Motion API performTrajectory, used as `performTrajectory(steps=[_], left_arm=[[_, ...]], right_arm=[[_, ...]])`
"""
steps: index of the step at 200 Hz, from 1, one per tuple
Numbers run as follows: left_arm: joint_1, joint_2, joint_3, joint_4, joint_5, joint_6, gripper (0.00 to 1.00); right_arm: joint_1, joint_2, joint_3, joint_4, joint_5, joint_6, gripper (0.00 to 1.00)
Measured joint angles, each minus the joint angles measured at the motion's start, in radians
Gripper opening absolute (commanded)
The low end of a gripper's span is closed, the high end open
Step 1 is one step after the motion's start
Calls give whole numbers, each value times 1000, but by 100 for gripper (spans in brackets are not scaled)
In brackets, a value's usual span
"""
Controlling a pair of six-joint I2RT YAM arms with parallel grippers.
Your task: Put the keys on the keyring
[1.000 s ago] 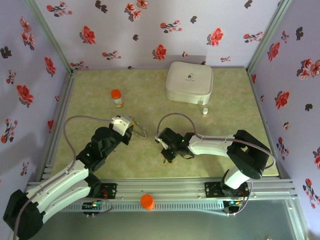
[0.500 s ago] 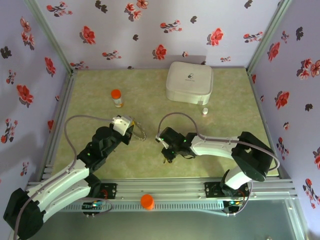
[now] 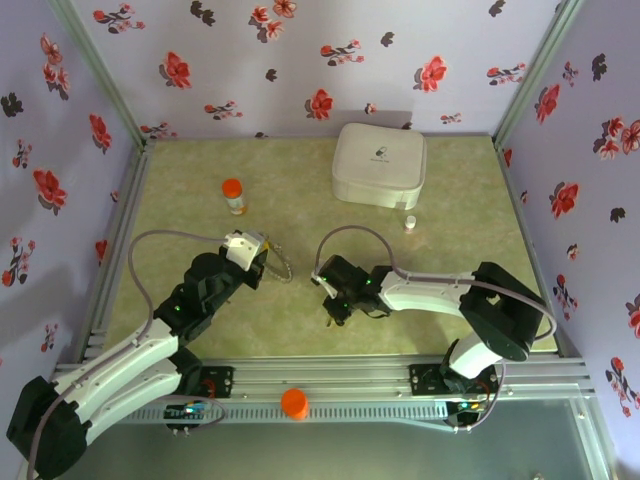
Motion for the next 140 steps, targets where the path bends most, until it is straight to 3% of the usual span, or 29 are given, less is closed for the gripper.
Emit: performTrajectory(steps=[87, 140], left_arm=[[0, 0, 1, 0, 0, 0, 0], [0, 0, 1, 0, 0, 3, 0]], right_arm=[[0, 5, 0, 0, -2, 0, 10], [0, 7, 0, 1, -11, 0, 13]])
